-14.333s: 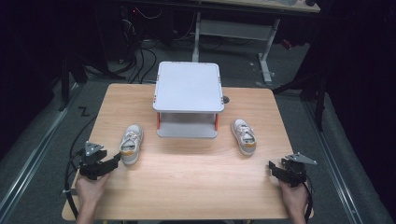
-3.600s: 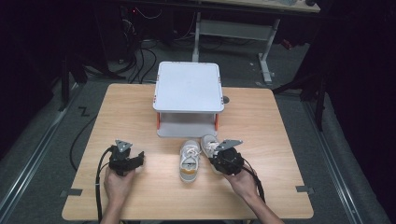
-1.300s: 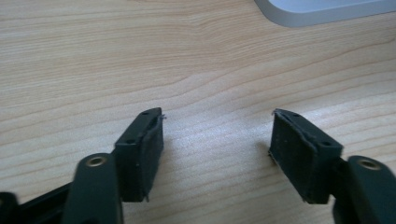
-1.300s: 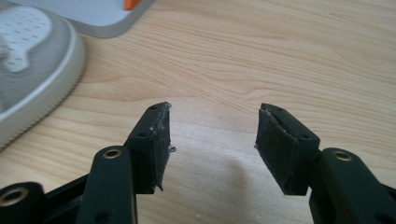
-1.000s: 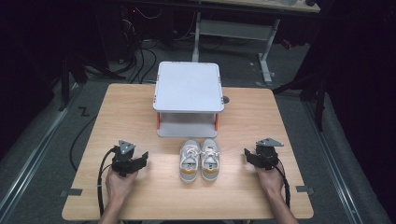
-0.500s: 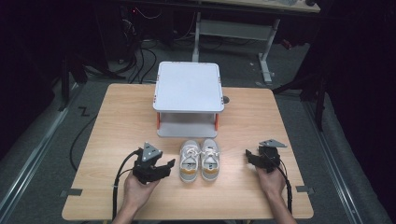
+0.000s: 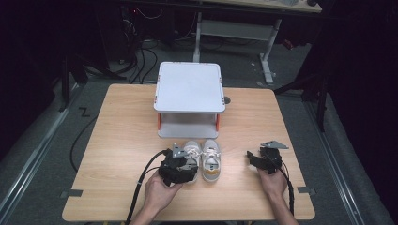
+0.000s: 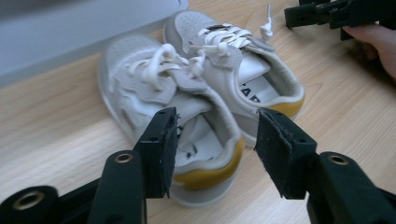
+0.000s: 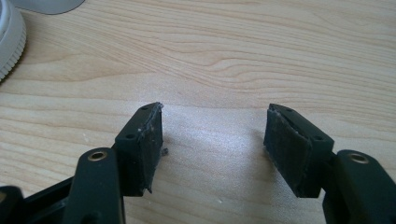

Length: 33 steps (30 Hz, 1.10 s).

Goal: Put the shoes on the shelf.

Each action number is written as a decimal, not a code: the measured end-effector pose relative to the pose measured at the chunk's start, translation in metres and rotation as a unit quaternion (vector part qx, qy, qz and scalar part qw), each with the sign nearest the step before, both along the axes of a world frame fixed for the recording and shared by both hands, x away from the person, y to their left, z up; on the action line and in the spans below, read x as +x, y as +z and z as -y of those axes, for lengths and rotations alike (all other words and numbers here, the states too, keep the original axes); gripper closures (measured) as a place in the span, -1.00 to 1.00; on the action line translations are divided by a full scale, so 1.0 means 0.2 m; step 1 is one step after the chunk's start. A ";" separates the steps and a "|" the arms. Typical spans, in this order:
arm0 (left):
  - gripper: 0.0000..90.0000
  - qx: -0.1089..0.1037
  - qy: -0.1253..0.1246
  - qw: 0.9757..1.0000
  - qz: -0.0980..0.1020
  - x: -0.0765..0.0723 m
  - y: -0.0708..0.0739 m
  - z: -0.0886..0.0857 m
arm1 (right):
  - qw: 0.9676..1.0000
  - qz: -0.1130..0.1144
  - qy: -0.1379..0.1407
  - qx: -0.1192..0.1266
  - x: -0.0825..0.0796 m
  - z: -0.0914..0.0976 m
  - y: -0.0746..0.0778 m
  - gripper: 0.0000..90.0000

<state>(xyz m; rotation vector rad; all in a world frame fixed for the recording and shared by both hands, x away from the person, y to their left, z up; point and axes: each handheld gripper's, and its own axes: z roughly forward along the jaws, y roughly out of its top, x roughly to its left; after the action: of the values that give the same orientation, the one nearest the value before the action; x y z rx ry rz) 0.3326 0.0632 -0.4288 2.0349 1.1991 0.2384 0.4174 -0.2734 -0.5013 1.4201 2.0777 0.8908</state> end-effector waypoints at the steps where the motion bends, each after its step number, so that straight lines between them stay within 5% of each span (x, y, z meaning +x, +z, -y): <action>1: 0.10 -0.002 0.004 1.000 -0.007 0.01 0.00 0.01 | 1.000 0.001 0.000 -0.001 0.00 0.00 0.00 -0.15; 5: 0.14 -0.017 0.024 0.998 -0.050 0.06 -0.03 0.04 | 1.000 0.001 -0.002 0.001 0.00 0.01 0.00 -0.12; 10: 0.11 -0.031 0.037 0.996 -0.079 0.09 -0.04 0.07 | 1.000 0.002 -0.003 0.000 -0.01 0.01 0.00 -0.12; 22: 0.15 -0.027 0.052 0.993 -0.098 0.14 -0.05 0.13 | 1.000 0.001 -0.004 0.000 -0.01 0.01 0.00 -0.12; 29: 0.18 -0.010 0.051 0.994 -0.093 0.15 -0.04 0.15 | 1.000 0.002 -0.005 0.000 -0.01 0.00 0.00 -0.12; 33: 0.10 -0.044 0.054 0.991 -0.111 0.17 -0.04 0.13 | 1.000 0.002 -0.005 0.000 -0.01 0.00 0.00 -0.12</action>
<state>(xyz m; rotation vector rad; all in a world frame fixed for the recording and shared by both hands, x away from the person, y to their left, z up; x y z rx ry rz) 0.3675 0.0368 -0.4365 1.9598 1.4327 0.0101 0.4157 -0.2743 -0.5013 1.4269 2.0668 0.8889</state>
